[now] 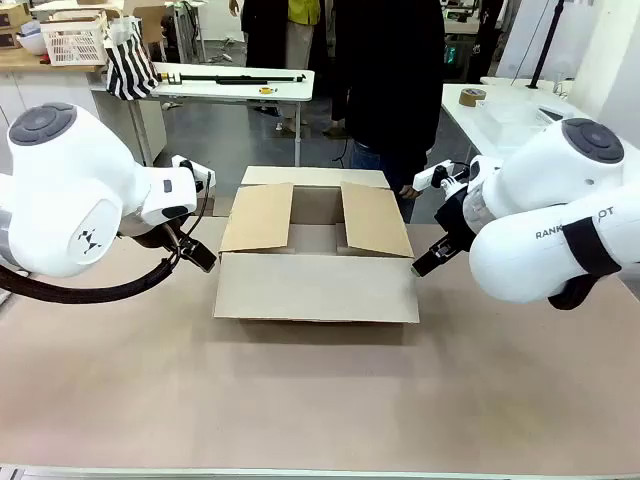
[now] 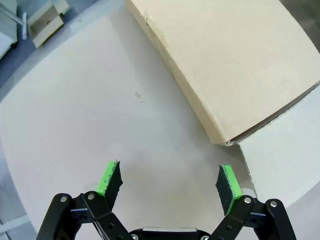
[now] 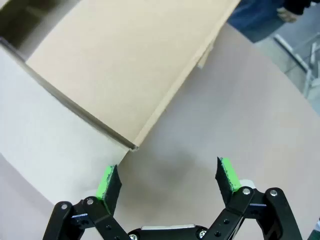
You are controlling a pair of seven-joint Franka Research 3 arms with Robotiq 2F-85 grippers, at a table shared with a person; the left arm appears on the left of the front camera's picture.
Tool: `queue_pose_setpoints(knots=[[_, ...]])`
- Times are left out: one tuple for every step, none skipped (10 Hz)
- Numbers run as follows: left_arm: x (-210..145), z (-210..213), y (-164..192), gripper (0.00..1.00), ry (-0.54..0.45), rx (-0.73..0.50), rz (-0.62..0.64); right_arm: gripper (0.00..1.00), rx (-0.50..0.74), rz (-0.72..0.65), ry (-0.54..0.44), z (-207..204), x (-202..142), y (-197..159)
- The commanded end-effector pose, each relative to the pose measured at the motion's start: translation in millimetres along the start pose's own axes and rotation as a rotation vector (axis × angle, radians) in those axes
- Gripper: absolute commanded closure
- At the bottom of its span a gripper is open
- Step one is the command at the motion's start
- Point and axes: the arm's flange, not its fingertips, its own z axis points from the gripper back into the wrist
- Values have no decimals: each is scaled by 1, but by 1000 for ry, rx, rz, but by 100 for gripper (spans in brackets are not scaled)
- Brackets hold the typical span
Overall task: Pack the gift set into the box.
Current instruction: Place both hands on the side flaps of the Package Box and spread them outward.
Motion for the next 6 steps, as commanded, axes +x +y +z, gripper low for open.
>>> queue_pose_setpoints(knots=[[0, 0, 0, 0, 0, 0, 0, 0, 0, 0, 0, 0, 0, 0], [0, 0, 0, 0, 0, 0, 0, 0, 0, 0, 0, 0, 0, 0], [0, 0, 0, 0, 0, 0, 0, 0, 0, 0, 0, 0, 0, 0], [0, 0, 0, 0, 0, 0, 0, 0, 0, 0, 0, 0, 0, 0], [0, 0, 0, 0, 0, 0, 0, 0, 0, 0, 0, 0, 0, 0], [0, 0, 0, 0, 0, 0, 0, 0, 0, 0, 0, 0, 0, 0]])
